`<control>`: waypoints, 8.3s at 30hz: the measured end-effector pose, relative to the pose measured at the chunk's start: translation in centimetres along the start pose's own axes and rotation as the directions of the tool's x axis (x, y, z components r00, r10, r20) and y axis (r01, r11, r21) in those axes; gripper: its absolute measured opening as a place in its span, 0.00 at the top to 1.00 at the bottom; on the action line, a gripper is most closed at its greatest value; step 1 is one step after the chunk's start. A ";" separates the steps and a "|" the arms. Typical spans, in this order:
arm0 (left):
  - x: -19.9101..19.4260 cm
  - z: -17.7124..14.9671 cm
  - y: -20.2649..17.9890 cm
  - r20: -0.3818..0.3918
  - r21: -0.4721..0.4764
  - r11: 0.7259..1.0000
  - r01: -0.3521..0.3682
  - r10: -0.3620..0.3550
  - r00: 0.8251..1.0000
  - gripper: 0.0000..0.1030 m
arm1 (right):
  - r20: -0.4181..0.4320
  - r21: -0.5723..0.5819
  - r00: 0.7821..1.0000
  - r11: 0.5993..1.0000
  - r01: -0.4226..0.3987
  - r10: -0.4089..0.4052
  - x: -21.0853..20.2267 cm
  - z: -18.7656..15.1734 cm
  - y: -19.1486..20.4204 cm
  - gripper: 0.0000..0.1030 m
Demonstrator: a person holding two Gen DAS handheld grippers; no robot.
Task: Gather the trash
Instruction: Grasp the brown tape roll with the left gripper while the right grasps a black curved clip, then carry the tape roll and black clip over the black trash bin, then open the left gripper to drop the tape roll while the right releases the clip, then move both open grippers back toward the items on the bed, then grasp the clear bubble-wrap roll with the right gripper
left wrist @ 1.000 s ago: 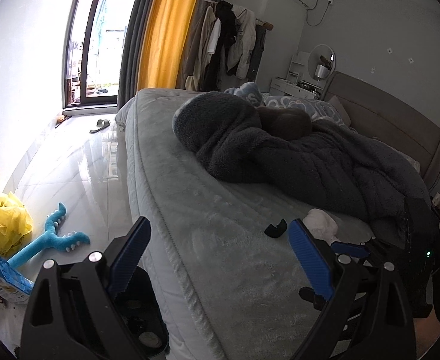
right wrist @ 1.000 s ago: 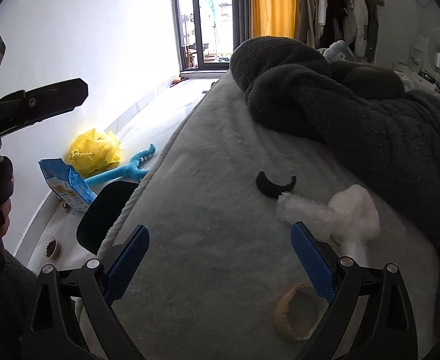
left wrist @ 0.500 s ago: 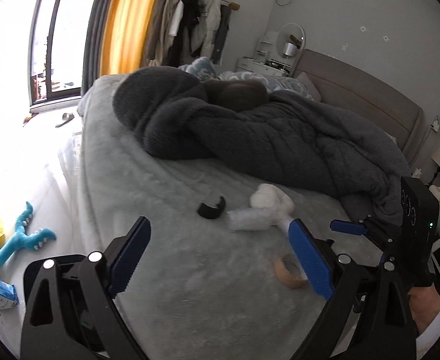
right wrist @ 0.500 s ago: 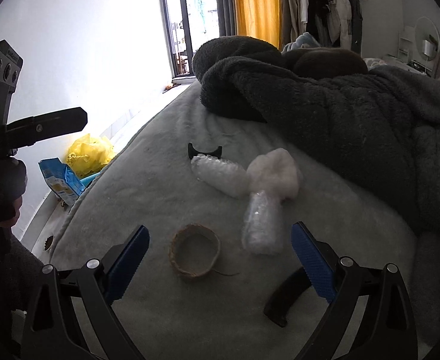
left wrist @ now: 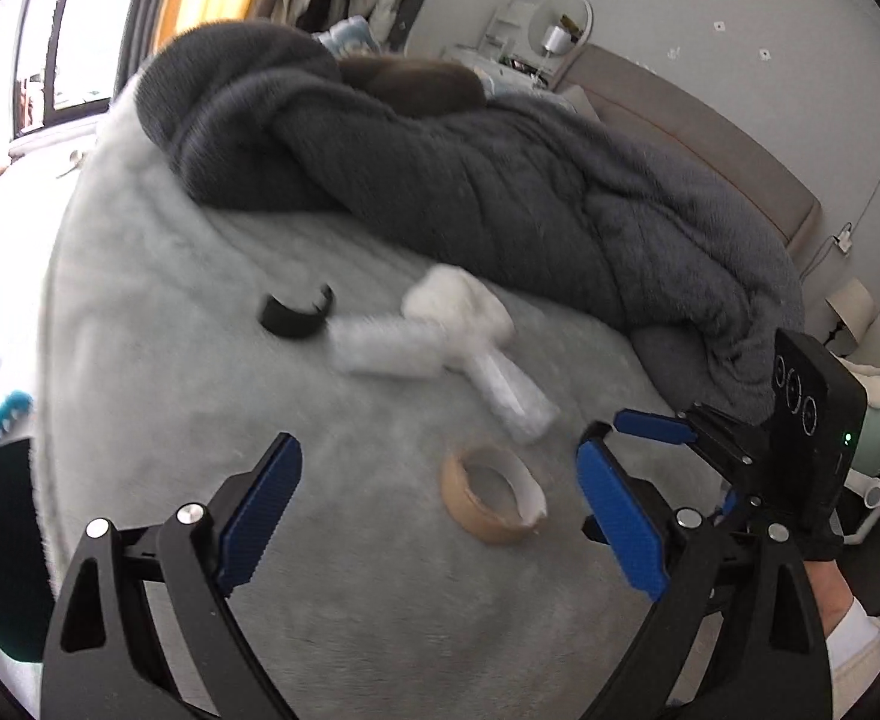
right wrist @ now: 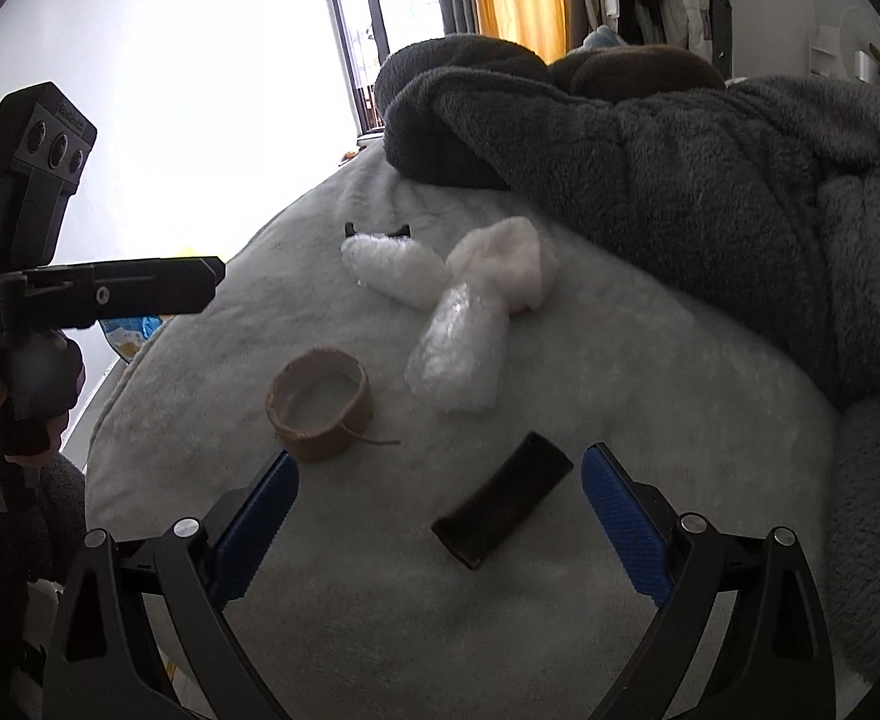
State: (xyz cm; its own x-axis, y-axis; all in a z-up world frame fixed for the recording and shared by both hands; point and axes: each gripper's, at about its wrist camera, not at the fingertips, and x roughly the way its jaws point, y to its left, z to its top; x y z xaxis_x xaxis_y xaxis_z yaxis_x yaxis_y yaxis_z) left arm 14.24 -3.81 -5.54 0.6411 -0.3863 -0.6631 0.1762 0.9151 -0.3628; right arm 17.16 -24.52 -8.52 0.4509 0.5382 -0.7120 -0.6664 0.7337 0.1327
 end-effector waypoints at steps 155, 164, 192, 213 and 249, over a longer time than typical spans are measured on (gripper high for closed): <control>-22.3 -4.7 33.2 0.070 -0.320 0.870 -0.376 0.418 0.906 0.12 | -0.444 -0.062 0.893 0.992 -0.110 0.071 35.7 9.6 35.6 0.58; -25.0 -2.8 30.8 0.161 -0.292 0.884 -0.365 0.421 0.892 0.12 | -0.508 -0.094 0.860 0.990 -0.105 0.043 36.8 7.6 36.2 0.43; -23.5 2.6 24.3 0.285 -0.210 0.934 -0.289 0.342 0.896 0.26 | -0.266 -0.110 0.956 0.982 -0.156 0.122 23.9 13.3 32.3 0.18; -17.2 4.7 18.7 0.250 -0.122 0.960 -0.252 0.275 0.928 0.26 | -0.058 -0.051 0.998 0.999 0.012 -0.015 15.0 15.3 21.3 0.16; -3.0 6.6 9.7 0.111 0.057 0.990 -0.127 0.120 0.987 0.20 | -0.040 0.112 0.954 0.947 0.300 -0.297 6.3 8.3 1.7 0.12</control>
State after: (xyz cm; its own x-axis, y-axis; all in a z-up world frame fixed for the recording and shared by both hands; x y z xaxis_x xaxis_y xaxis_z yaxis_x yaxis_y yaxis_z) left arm 18.99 6.95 -2.75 0.7362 -0.2588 -0.6253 0.1361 0.9617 -0.2378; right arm 23.78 -16.45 -7.04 0.6044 0.2790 -0.7462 -0.4297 0.9029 -0.0104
